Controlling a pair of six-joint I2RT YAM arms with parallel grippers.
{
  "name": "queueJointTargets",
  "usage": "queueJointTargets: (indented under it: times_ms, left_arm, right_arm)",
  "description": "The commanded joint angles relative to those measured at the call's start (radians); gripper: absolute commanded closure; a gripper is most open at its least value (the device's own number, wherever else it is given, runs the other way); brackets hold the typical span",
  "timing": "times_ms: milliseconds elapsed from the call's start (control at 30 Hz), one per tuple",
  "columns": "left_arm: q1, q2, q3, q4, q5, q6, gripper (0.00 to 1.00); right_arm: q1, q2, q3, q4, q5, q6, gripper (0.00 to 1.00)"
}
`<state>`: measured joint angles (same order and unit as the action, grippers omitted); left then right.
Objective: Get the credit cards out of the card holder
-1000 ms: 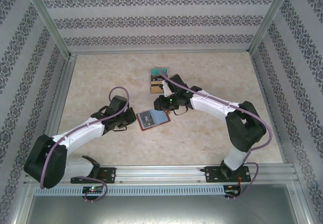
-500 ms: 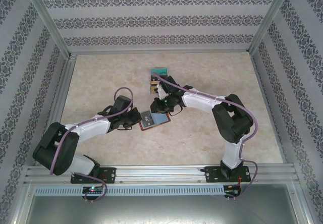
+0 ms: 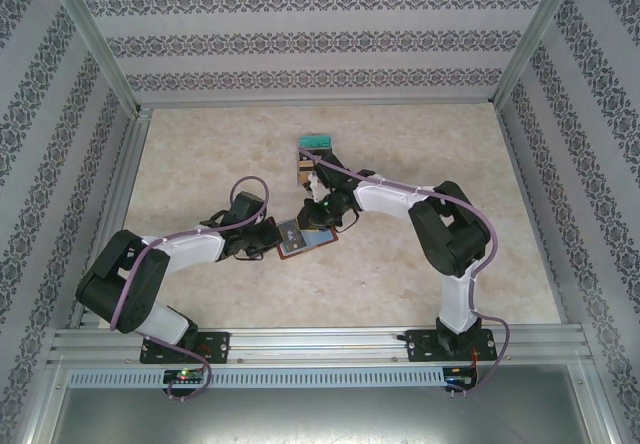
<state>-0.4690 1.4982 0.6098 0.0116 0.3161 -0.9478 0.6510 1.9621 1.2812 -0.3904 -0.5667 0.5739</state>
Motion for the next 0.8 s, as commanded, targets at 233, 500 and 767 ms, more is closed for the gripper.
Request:
queueJointTargets:
  times_ms: [233, 500, 767]
  left_arm:
    - [0.003, 0.04, -0.002, -0.048, -0.018, 0.001, 1.0]
    - [-0.005, 0.06, 0.003, -0.05, -0.016, 0.003, 1.0]
    - [-0.01, 0.065, 0.004, -0.047, -0.017, 0.001, 1.0]
  right_arm:
    - [0.01, 0.049, 0.036, -0.046, -0.016, -0.008, 0.77]
    - [0.011, 0.066, 0.039, -0.043, -0.021, -0.011, 0.77]
    - [0.01, 0.087, 0.049, -0.04, -0.033, -0.01, 0.77]
